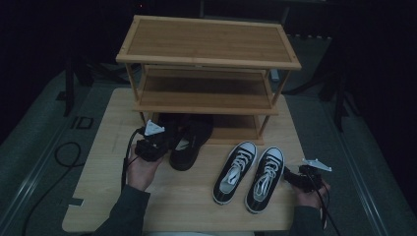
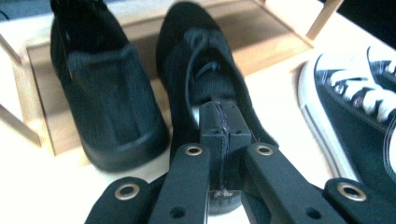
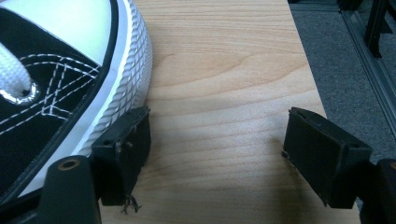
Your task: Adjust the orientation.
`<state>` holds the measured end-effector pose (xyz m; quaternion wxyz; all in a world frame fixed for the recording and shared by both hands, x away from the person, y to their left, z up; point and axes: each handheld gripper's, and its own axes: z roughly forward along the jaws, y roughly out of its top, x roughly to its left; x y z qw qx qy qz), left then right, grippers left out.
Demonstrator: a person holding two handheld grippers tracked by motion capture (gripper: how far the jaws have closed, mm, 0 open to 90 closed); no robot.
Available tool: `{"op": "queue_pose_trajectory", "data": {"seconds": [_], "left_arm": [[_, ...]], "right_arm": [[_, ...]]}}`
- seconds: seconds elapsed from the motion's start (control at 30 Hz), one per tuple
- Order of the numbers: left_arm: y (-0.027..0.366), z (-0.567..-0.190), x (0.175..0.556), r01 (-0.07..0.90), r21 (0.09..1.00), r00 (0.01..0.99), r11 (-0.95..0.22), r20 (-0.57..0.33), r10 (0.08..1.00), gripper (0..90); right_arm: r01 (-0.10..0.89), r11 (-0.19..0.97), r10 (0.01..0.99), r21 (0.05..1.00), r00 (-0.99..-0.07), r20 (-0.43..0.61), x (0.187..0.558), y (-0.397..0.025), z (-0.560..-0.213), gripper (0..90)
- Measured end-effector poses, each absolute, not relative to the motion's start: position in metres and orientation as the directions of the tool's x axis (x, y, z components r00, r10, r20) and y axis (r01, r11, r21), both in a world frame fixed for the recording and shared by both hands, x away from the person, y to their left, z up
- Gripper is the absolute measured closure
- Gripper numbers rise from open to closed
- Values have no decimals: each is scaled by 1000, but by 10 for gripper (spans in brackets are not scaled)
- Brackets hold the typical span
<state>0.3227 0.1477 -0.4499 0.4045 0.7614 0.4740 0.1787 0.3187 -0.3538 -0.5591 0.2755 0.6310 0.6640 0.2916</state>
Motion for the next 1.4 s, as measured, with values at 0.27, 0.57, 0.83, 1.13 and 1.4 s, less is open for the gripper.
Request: {"op": "queue_pose_trajectory", "data": {"seconds": [0.27,0.57,0.83,1.13,1.4], "left_arm": [[150,-468,309,607,746,501,-275,-90,861,897],[139,-508,306,659,664,520,-354,-63,852,884],[135,-530,308,684,619,524,-386,-50,850,884],[115,-532,311,654,611,582,-446,-30,813,895],[93,-524,320,618,645,593,-449,-8,805,896]], "right_arm": [[677,33,999,735,-51,3,319,-354,-559,228],[677,32,999,735,-51,3,319,-354,-559,228],[677,33,999,735,-51,3,319,-354,-559,228],[677,32,999,735,-51,3,319,-354,-559,228],[677,33,999,735,-51,3,319,-354,-559,228]]}}
